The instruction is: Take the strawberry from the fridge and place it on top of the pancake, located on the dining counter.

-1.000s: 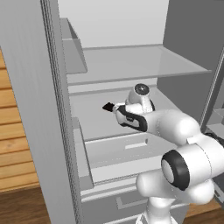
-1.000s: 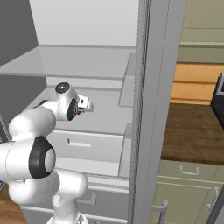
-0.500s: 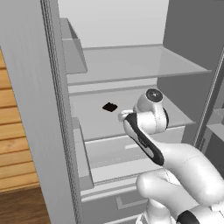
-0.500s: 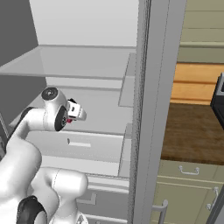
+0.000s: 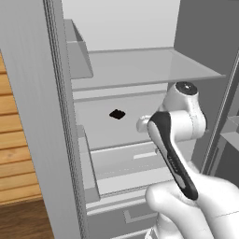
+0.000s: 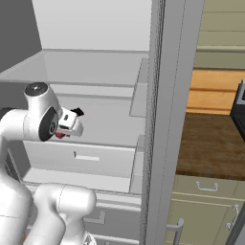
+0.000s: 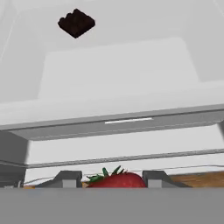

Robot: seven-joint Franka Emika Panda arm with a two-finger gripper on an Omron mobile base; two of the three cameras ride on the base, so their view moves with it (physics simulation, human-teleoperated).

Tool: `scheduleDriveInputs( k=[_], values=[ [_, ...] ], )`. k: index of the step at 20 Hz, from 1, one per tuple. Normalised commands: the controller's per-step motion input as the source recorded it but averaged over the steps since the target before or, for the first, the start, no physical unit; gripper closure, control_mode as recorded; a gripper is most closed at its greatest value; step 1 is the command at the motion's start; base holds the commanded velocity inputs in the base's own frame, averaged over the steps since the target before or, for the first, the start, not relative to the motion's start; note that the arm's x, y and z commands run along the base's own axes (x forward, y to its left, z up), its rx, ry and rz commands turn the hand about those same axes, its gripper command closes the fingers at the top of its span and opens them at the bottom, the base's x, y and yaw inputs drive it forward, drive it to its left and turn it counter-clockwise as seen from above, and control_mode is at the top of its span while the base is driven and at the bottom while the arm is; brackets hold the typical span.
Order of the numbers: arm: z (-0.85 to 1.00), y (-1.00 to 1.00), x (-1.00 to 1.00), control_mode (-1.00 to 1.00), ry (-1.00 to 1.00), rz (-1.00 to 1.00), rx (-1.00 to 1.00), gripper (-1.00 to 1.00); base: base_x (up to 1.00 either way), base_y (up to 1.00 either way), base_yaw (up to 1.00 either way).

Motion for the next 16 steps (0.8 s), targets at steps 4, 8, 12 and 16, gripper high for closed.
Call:
scheduleDriveInputs(
  k=[4,8,12,16],
  values=[
    [0.51,0.00,-1.00,-1.00,0.09,-0.03,0.00,1.00,0.00,0.00,0.00],
    [0.35,0.00,-1.00,-1.00,-0.19,-0.01,-0.02,1.00,0.00,0.00,0.00],
    [0.46,-0.14,-0.81,-1.00,-0.05,0.00,-0.06,1.00,0.00,0.00,0.00],
    [0.36,-0.19,-0.56,-1.00,-0.04,0.00,-0.05,1.00,0.00,0.00,0.00]
  ],
)
